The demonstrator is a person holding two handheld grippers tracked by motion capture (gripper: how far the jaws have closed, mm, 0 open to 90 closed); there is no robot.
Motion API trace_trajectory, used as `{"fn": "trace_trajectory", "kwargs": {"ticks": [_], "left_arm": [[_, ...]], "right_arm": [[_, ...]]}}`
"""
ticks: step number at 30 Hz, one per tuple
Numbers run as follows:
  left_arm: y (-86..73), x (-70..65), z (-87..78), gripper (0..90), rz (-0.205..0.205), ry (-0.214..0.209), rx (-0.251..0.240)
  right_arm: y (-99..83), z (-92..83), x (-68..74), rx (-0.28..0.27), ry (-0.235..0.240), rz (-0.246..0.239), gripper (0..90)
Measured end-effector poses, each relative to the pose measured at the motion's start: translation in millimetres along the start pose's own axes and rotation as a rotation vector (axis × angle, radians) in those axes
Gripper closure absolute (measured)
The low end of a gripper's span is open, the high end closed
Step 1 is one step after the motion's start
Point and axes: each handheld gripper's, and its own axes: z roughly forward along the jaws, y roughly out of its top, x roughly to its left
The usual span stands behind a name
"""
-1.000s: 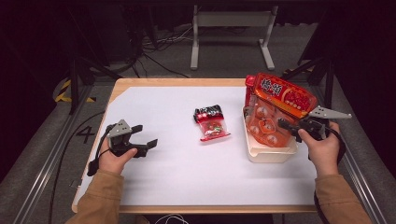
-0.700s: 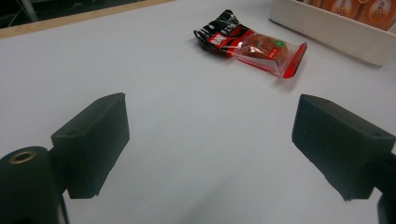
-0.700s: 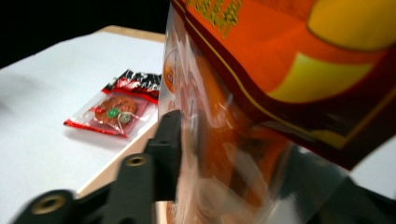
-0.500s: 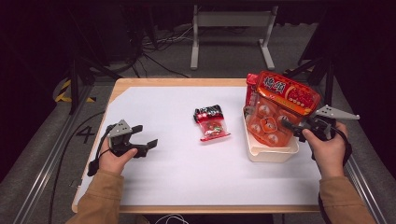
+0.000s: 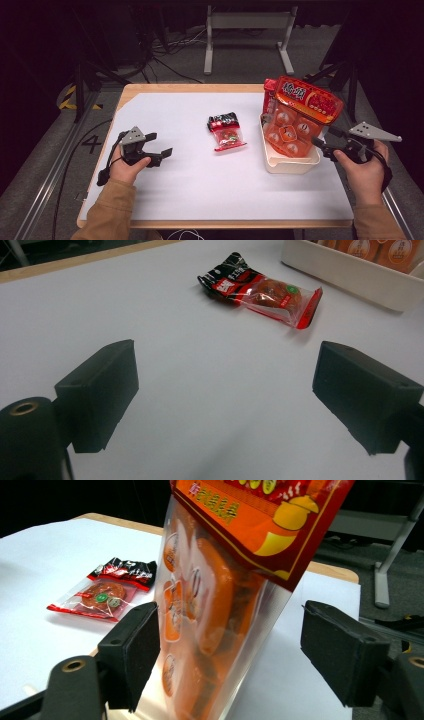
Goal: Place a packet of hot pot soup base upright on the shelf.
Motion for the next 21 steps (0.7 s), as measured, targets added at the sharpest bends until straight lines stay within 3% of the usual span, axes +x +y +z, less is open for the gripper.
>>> {"fn": "trace_trajectory", "kwargs": {"ticks": [6,13,16,21], "left_arm": [[0.2,-0.1,1.5,11.7,0.01,-0.002,0.003],[0.1,-0.3,1.7,11.0,0.003,0.005,0.009],[-0.1,-0.2,1.5,10.2,0.01,0.019,0.011],[-0.4,0.5,0.6,8.7,0.007,0.032,0.006]], "right_arm": [[-1.7,-14.6,12.5,-0.012,-0.013,-0.015,24.0],[-2.4,-21.7,35.3,-0.037,0.045,-0.02,23.2],[-4.5,-24.0,47.4,-0.078,0.062,-0.015,23.3],[-8.7,-21.8,63.5,-0.08,0.093,-0.034,23.5]]}}
